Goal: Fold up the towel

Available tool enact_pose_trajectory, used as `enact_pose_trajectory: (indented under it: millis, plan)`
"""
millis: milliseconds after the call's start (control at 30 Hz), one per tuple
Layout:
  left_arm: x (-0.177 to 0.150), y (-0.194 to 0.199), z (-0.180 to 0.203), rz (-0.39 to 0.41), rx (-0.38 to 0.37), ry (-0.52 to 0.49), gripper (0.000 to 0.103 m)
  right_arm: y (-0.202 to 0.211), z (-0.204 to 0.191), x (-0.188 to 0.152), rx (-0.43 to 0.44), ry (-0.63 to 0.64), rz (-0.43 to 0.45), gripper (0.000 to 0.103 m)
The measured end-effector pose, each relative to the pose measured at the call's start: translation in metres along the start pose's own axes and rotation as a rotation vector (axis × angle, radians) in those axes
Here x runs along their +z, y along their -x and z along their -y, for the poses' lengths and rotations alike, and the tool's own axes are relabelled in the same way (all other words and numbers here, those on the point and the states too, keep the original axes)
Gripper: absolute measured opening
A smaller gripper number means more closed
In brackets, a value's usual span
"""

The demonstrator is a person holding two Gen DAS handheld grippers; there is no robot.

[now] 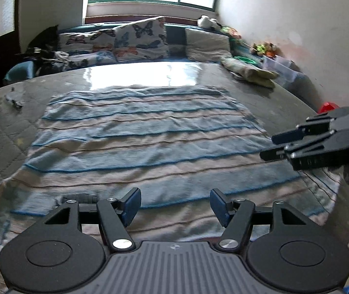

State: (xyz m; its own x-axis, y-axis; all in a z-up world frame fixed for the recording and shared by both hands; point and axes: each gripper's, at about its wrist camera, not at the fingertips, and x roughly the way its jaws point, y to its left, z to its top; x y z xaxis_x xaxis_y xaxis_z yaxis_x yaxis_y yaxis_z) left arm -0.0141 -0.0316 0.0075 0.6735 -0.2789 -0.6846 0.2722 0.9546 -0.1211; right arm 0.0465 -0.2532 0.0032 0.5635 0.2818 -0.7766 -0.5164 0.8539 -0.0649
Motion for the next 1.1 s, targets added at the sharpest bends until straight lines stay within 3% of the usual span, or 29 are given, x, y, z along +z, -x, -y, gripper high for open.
enact_pose_trajectory:
  millis: [433,567,767,933,967,1033,1100]
  plan:
    - [-0.022,-0.008,0.03,-0.064,-0.061,-0.129,0.066,0.054,0.007,-0.084,-0.024,-0.057,0.004,0.052]
    - [-0.025,-0.005,0.033,-0.064,-0.061,-0.152,0.068,0.071,0.024,-0.095,-0.05,-0.13,0.016,0.052]
    - [-0.011,-0.001,0.042,-0.024,-0.08,-0.159,0.068,0.074,0.065,-0.101,-0.184,-0.286,0.054,0.052]
    - [-0.004,-0.007,0.054,-0.017,-0.1,-0.173,0.069,0.072,0.076,-0.116,-0.183,-0.37,0.048,0.052]
    - [-0.004,-0.009,0.056,-0.021,-0.103,-0.177,0.069,0.072,0.075,-0.117,-0.183,-0.375,0.05,0.05]
    - [-0.006,-0.012,0.059,-0.031,-0.108,-0.184,0.069,0.074,0.074,-0.118,-0.185,-0.39,0.05,0.036]
    - [-0.008,-0.014,0.061,-0.037,-0.109,-0.185,0.069,0.075,0.072,-0.118,-0.178,-0.405,0.051,0.015]
